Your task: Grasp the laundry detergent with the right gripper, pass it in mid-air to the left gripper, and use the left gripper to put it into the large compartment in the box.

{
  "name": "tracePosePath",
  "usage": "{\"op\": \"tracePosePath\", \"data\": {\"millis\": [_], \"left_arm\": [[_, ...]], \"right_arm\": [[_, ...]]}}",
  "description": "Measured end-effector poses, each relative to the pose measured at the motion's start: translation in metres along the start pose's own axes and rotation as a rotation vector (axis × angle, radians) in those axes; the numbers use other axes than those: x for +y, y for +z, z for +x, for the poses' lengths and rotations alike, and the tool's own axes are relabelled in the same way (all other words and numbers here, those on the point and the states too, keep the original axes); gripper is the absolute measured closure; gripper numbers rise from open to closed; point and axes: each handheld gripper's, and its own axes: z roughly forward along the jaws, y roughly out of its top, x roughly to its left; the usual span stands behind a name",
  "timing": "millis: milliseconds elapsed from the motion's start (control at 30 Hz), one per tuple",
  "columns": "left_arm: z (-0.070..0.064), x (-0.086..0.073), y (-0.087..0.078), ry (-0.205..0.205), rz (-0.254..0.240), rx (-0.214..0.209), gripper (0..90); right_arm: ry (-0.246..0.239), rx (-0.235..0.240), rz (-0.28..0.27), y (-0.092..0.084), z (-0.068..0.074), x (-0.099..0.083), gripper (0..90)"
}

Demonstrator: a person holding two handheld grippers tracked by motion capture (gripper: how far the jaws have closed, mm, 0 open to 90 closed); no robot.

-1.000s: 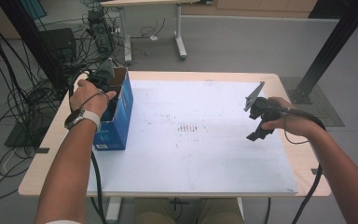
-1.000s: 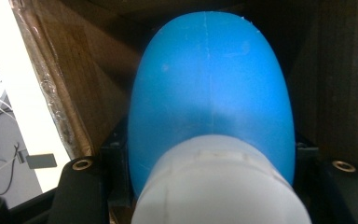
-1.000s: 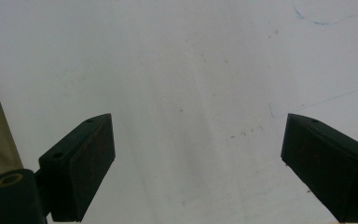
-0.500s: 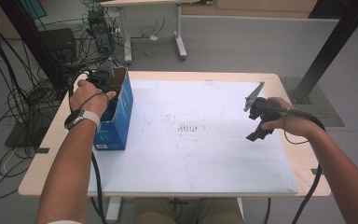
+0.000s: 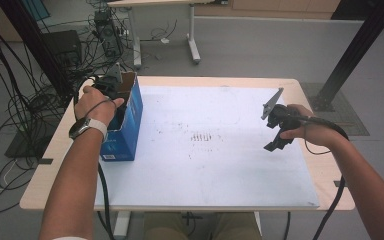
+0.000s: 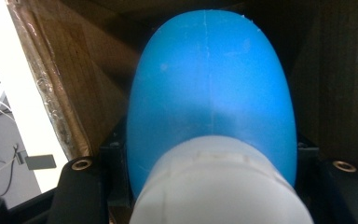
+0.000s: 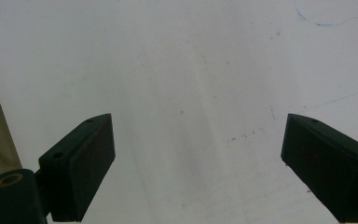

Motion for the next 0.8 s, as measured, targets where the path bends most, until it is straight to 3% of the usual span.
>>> {"op": "tracePosePath", "data": {"millis": [800], "left_arm": [[0.0008, -0.0011, 0.0002, -0.005, -0.007, -0.008, 37.6]], "right_arm": [[-0.001, 0.001, 0.006, 0.0007, 0.0008, 0.0007, 9.7]]}}
